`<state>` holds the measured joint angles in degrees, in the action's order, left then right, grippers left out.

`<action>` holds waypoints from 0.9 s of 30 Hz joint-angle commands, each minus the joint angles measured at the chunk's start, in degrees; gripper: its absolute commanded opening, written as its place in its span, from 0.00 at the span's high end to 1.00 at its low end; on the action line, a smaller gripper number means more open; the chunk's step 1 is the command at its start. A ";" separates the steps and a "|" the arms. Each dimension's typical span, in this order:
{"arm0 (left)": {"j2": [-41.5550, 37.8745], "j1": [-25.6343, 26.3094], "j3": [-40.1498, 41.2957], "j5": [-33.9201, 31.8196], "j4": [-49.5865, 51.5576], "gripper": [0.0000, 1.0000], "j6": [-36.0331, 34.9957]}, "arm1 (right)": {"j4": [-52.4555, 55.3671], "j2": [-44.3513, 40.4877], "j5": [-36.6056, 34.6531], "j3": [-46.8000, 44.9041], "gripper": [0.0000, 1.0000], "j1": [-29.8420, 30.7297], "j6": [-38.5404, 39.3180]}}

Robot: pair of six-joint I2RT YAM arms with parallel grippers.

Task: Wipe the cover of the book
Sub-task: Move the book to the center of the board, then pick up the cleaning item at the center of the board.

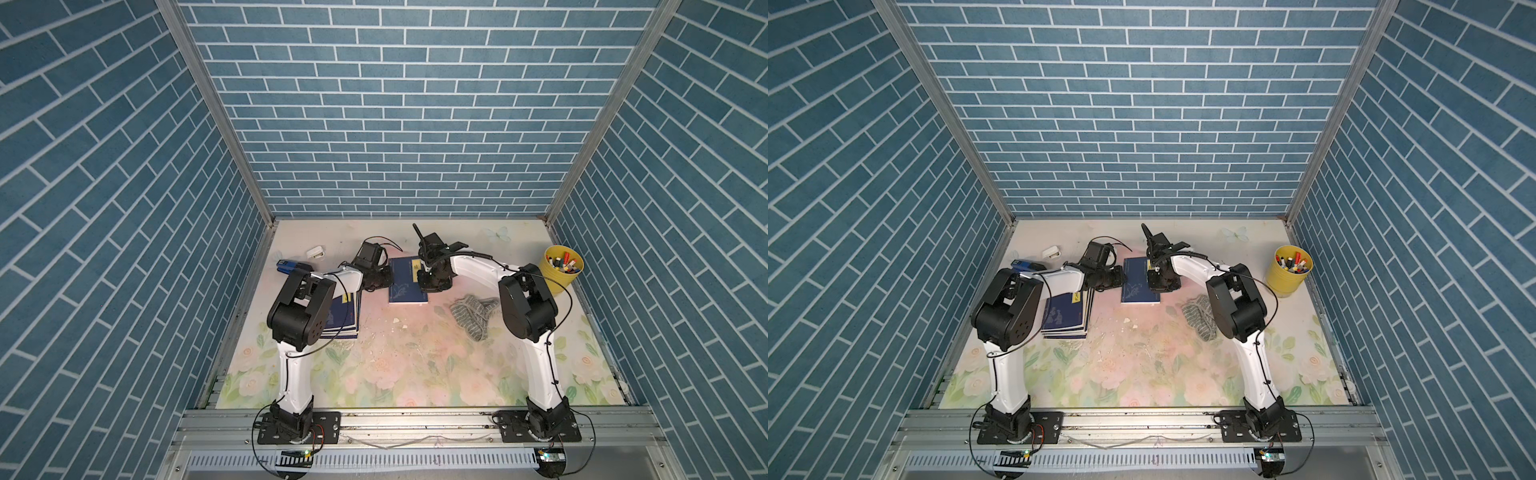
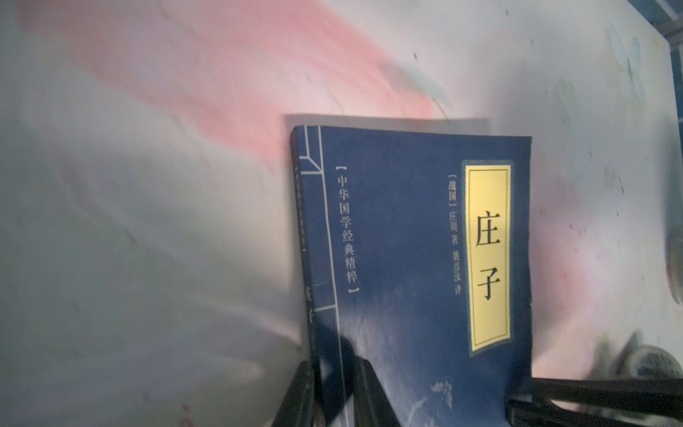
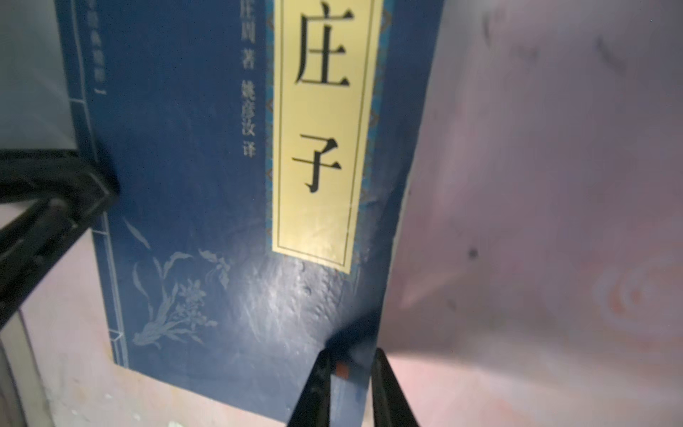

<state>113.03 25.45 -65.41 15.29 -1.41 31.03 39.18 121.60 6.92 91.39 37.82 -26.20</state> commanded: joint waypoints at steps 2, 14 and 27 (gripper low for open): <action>-7.08 8.36 9.97 3.65 -6.44 0.78 5.52 | -8.34 -7.91 -1.47 -10.63 0.80 6.44 -4.15; -21.75 20.60 26.56 -5.90 -9.66 0.78 12.60 | -9.32 -28.47 -10.10 -34.06 0.78 14.35 -15.78; -28.93 20.17 23.75 -16.07 0.46 0.47 6.86 | 5.04 -38.48 -17.76 -29.76 0.43 8.35 -8.89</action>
<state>85.86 45.71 -39.99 2.42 -4.34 39.83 38.89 85.58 -7.92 61.23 48.95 -36.97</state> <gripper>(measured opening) 0.509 0.564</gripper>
